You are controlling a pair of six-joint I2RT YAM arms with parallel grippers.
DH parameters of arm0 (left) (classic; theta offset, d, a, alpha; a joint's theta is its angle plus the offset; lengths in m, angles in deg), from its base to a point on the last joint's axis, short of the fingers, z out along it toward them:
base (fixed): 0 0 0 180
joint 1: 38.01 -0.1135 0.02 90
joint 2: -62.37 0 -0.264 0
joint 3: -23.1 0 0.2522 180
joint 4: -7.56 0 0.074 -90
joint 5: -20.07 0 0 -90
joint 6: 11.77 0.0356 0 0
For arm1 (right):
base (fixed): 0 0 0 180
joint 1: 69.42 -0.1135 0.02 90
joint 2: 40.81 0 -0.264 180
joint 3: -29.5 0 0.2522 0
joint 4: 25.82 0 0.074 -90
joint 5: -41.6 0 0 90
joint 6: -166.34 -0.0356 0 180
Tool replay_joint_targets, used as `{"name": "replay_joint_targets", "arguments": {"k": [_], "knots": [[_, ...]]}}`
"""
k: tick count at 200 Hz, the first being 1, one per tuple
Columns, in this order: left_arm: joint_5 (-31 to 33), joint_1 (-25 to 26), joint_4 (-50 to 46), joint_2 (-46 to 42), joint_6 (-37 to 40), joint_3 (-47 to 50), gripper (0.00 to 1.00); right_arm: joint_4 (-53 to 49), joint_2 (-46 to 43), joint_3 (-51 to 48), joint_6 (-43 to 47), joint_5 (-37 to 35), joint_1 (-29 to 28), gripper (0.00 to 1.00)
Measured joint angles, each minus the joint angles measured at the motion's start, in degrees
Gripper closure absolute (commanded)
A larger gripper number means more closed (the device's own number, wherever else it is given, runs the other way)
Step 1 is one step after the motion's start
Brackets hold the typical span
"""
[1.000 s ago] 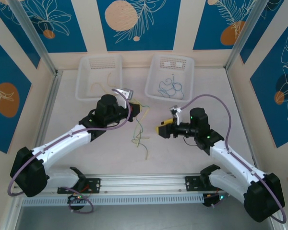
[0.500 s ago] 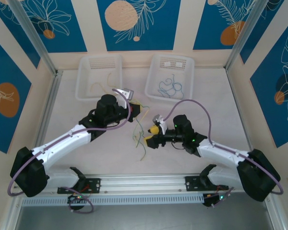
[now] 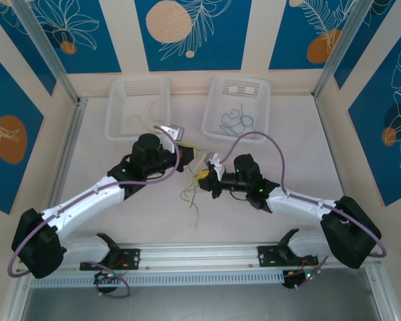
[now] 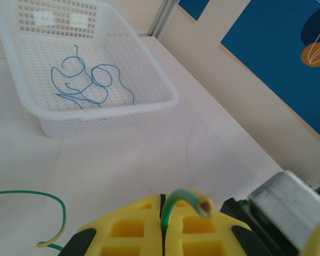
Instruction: Untangle the cables
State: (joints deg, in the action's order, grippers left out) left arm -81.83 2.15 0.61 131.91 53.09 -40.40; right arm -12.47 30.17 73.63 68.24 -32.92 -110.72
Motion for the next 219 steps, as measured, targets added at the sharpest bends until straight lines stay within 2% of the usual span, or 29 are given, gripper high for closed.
{"name": "replay_joint_targets", "arguments": {"k": [49, 105, 156, 195, 219], "knots": [[0.87, -0.17, 0.02, -1.57, 0.07, 0.50, 1.00, -3.50, -9.55, -4.42, 0.46, -2.93, 1.31, 1.00], [2.51, -0.39, -0.44, -1.57, 0.74, 0.52, 1.00, -10.19, -21.09, -7.28, -3.26, -2.84, 8.72, 1.00], [4.52, -0.61, -0.66, -1.66, 3.21, 2.49, 1.00, -20.17, -30.34, -5.99, -9.14, 0.00, 19.76, 1.00], [5.16, -1.01, -2.27, -2.86, 3.98, 3.65, 1.00, -22.82, -29.46, -5.18, -14.88, 3.80, 30.71, 1.00], [6.08, -1.57, -3.96, -4.33, 4.76, 3.98, 1.00, -23.80, -27.19, -5.11, -17.27, 4.26, 35.06, 1.00]]}}
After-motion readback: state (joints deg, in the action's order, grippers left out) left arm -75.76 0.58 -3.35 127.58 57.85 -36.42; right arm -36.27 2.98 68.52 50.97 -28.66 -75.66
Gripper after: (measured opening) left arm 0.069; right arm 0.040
